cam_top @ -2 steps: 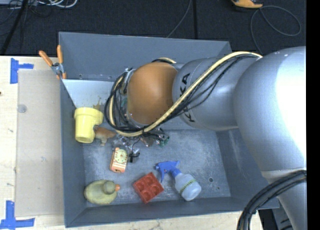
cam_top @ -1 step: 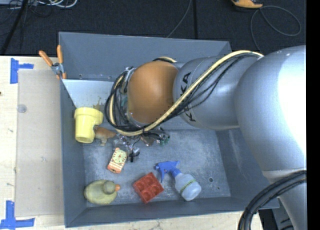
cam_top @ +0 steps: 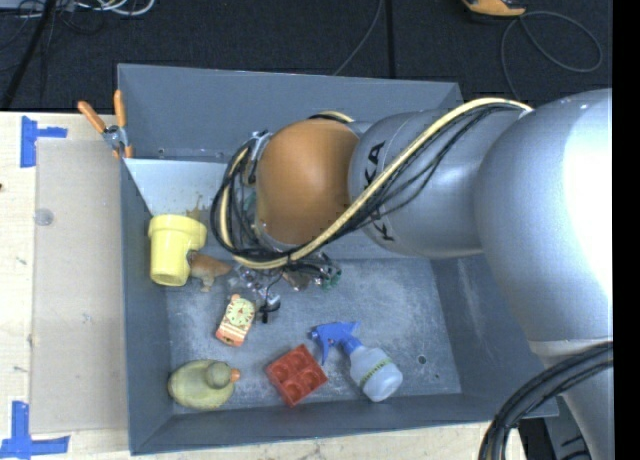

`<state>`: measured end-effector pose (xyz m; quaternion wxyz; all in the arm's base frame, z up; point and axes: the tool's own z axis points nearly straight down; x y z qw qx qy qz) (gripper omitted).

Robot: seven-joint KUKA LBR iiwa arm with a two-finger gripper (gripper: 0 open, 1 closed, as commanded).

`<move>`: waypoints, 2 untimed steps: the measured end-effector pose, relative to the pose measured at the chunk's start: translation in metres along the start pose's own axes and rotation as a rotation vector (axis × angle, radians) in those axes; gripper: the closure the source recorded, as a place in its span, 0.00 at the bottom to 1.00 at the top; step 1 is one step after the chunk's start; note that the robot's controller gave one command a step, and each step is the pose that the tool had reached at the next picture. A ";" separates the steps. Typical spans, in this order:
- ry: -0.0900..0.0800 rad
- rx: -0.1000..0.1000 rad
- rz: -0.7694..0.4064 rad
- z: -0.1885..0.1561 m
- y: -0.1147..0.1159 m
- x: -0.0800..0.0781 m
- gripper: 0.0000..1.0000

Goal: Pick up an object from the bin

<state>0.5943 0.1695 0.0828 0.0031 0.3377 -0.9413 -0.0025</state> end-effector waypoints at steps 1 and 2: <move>-0.002 0.001 0.001 -0.008 0.000 -0.001 1.00; -0.003 0.002 0.001 -0.013 0.000 -0.001 1.00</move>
Offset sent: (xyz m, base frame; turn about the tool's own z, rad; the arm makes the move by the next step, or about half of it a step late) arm 0.0002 0.0000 0.0066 0.0000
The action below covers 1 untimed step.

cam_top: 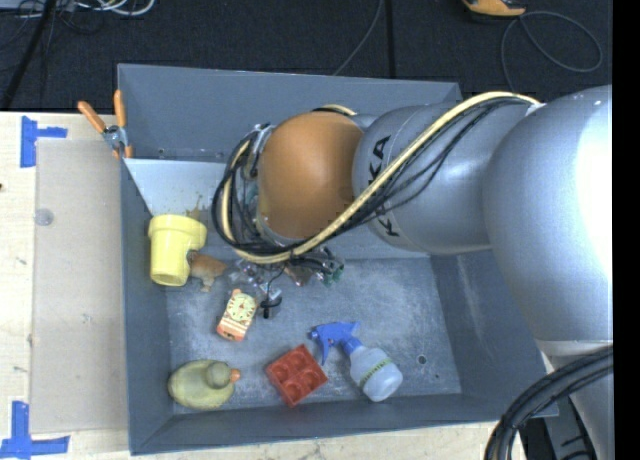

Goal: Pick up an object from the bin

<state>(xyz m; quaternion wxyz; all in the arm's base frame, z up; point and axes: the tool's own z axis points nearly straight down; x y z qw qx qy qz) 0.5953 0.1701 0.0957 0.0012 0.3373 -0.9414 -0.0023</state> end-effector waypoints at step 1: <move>0.002 -0.001 0.001 -0.006 0.001 0.001 1.00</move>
Offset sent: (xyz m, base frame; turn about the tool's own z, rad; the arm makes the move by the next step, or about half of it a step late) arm 0.0001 0.0001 0.0138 0.0000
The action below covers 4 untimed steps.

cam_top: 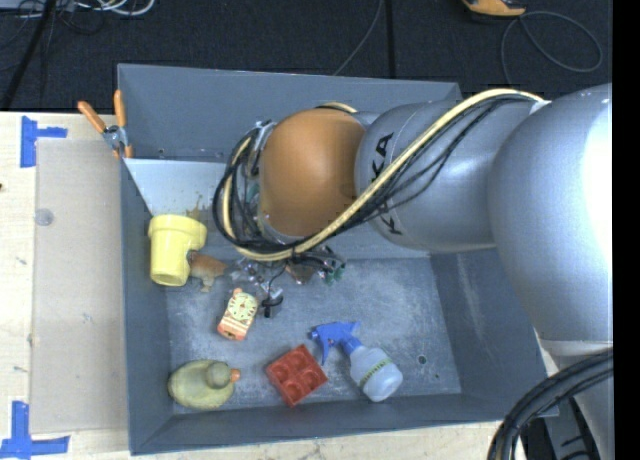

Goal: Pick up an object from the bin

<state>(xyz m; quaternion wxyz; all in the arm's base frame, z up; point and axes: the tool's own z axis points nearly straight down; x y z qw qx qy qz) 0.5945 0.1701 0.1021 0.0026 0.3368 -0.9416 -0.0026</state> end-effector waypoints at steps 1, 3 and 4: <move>-0.001 0.001 0.000 -0.008 0.000 0.000 1.00; 0.005 -0.002 0.002 -0.037 0.001 0.001 1.00; -0.004 0.002 0.002 -0.050 0.000 -0.001 1.00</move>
Offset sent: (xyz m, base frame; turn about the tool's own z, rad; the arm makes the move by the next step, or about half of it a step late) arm 0.0001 -0.0001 0.0930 0.0000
